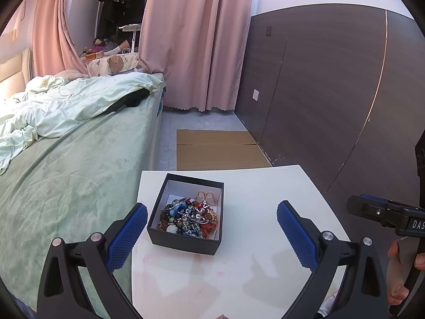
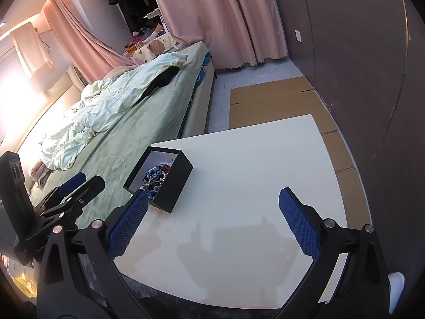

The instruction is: Organize jewelry

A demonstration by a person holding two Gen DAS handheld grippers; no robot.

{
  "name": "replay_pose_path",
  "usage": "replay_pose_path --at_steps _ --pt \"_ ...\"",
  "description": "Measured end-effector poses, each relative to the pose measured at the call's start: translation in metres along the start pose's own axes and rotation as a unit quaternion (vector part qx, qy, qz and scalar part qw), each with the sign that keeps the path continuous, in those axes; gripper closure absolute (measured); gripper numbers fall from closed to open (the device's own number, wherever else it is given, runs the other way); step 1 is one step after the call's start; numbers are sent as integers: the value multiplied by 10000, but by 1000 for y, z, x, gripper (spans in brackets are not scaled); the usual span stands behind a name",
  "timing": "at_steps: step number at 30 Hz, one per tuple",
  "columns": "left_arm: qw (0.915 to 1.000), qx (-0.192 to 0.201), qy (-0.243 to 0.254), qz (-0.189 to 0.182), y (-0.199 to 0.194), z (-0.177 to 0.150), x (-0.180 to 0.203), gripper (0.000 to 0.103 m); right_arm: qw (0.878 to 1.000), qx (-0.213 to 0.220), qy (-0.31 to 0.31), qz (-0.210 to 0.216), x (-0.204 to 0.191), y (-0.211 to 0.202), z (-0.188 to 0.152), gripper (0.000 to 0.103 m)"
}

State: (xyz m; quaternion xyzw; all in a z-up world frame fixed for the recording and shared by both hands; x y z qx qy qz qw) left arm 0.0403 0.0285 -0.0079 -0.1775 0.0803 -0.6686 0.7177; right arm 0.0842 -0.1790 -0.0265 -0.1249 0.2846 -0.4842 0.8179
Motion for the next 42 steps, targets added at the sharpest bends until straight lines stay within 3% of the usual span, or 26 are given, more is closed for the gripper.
replay_pose_path --at_steps 42 --pt "9997 -34 134 197 4 -2 6 8 9999 -106 -70 -80 -5 -2 -7 5"
Point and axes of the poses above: each gripper's, at about its wrist camera, not at the fingertips, and y roughly the way its jaws point, x to its right, z to its top, the point moved 1 cm from there along y, roughly the way its jaws point, and after that the axes turned 15 degrees about x, right-handed, at the moved point
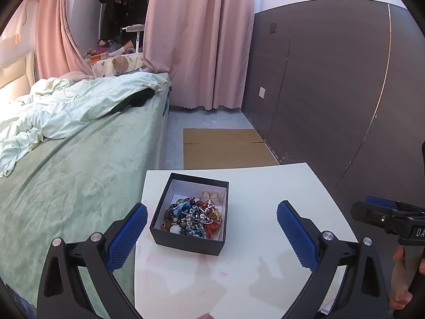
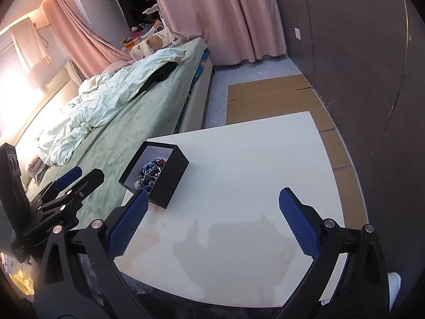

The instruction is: Organize jewelry

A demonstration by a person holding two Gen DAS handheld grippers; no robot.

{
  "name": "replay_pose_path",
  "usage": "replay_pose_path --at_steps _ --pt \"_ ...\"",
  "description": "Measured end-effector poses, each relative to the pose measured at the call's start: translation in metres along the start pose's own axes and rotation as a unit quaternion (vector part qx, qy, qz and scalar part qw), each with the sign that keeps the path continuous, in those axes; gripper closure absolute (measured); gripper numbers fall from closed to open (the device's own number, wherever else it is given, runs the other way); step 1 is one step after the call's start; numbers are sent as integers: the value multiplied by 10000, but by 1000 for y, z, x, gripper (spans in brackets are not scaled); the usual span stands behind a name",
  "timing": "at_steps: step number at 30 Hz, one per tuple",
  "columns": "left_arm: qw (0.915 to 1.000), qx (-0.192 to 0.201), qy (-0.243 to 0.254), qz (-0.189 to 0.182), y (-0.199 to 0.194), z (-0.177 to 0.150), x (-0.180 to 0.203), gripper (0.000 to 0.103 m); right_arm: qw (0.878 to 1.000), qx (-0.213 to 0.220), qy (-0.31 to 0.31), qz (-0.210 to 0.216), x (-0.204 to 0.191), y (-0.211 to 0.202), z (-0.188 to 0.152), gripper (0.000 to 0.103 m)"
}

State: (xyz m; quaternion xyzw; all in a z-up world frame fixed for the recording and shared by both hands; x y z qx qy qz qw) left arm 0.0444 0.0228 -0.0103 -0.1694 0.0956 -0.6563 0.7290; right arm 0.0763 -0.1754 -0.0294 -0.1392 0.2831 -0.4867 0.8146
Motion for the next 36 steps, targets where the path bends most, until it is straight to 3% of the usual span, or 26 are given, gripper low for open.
replay_pose_path --at_steps 14,36 --pt "9995 -258 -104 -164 5 -5 -4 8 9998 -13 -8 -202 6 8 0 5" --pt "9994 -255 -72 -229 1 0 -4 8 9996 58 -89 -265 3 15 -1 5"
Point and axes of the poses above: each gripper's, at about its wrist camera, not at the fingertips, and y roughly the way its jaws point, x to its right, z to its top, the point moved 1 cm from there along y, roughly the way its jaws point, and after that the axes turned 15 degrees about x, right-handed, at the moved point
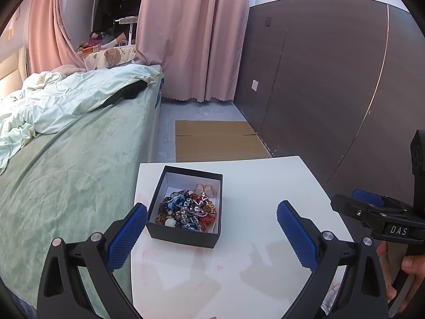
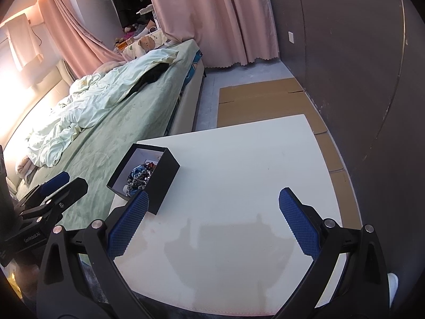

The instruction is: Organize jewelry

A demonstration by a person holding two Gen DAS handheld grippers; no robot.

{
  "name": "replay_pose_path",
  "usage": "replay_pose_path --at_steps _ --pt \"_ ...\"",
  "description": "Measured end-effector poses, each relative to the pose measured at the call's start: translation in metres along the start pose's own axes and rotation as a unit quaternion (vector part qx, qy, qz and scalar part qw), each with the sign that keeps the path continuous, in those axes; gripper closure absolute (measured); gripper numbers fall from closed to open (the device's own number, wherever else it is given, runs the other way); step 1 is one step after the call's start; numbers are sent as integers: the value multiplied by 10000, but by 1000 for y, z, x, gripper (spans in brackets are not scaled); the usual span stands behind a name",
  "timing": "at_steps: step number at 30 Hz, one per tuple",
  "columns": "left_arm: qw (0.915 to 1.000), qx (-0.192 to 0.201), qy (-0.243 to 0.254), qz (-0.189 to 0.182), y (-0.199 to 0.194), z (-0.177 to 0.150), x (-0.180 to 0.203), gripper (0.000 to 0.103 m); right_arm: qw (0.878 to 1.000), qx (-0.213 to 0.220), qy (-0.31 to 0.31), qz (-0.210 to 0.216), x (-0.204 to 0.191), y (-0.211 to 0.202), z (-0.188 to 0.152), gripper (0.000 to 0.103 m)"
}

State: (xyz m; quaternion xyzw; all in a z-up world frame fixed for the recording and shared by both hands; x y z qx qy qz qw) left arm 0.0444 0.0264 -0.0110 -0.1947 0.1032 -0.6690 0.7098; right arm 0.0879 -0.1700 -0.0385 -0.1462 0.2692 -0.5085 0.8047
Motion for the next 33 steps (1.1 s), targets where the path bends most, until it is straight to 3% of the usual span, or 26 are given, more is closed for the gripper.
replay_pose_path --at_steps 33 --pt "10000 93 12 -10 -1 0 0 8 10000 -43 -66 -4 3 3 -1 5"
Point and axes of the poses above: each gripper's, at about its wrist camera, not at the fingertips, and y roughly the way its jaws point, x to its right, z to its top, the point moved 1 cm from there along y, roughly the way its jaws point, and after that the axes turned 15 degrees about x, right-handed, at the moved point
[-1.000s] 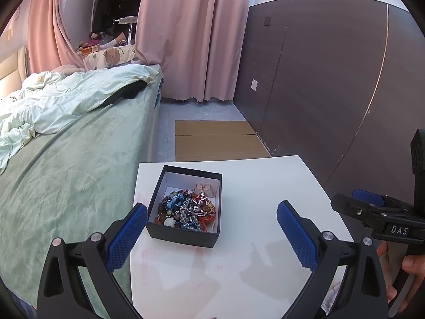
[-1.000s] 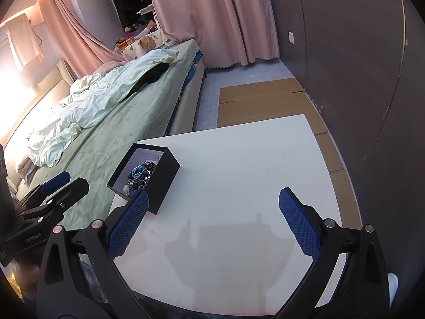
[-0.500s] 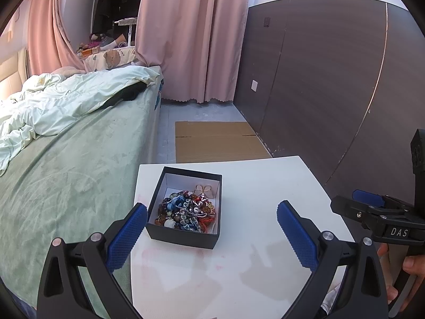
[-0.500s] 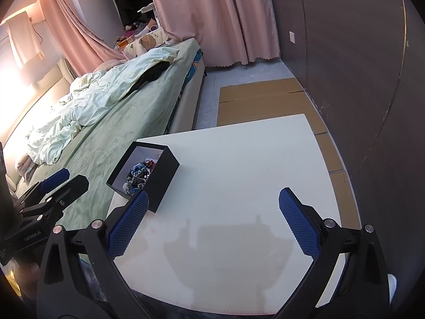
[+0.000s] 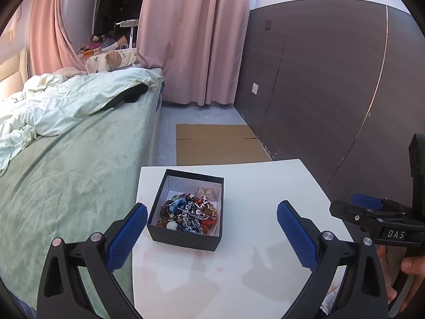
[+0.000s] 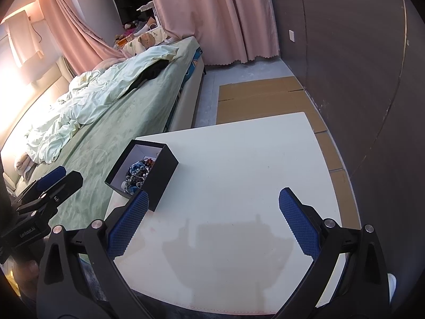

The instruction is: Organize jewelry

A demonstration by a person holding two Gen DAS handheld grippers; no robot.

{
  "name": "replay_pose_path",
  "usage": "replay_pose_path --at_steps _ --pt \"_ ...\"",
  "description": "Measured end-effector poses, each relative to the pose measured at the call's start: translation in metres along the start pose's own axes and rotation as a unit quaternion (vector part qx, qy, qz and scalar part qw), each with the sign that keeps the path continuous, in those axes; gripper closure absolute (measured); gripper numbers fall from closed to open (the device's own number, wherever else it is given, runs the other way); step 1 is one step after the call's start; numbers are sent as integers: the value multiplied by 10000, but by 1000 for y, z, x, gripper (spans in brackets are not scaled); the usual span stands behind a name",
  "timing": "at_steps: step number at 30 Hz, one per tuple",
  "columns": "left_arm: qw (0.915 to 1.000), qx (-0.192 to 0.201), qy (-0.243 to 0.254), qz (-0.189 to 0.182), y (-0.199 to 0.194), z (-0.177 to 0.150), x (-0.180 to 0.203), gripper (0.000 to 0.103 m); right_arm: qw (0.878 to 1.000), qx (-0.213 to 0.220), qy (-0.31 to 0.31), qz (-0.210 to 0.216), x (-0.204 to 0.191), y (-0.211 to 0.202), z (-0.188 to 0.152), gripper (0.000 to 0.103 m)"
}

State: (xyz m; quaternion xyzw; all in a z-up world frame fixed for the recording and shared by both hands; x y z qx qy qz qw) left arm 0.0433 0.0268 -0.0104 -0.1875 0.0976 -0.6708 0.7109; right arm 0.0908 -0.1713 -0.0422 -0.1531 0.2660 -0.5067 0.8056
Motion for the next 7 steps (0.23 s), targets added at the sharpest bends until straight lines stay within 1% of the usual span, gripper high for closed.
replay_pose_path --at_steps 7 --pt "10000 -67 -44 49 2 0 -3 8 10000 7 2 -4 0 -1 -1 5"
Point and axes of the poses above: each gripper's, at about its wrist camera, not at the fingertips, and y roughly the way its jaws point, x to its right, z to its top, the point moved 1 cm from there along y, roughly the way its jaws point, and after that the axes turned 15 degrees about x, right-handed, at the moved point
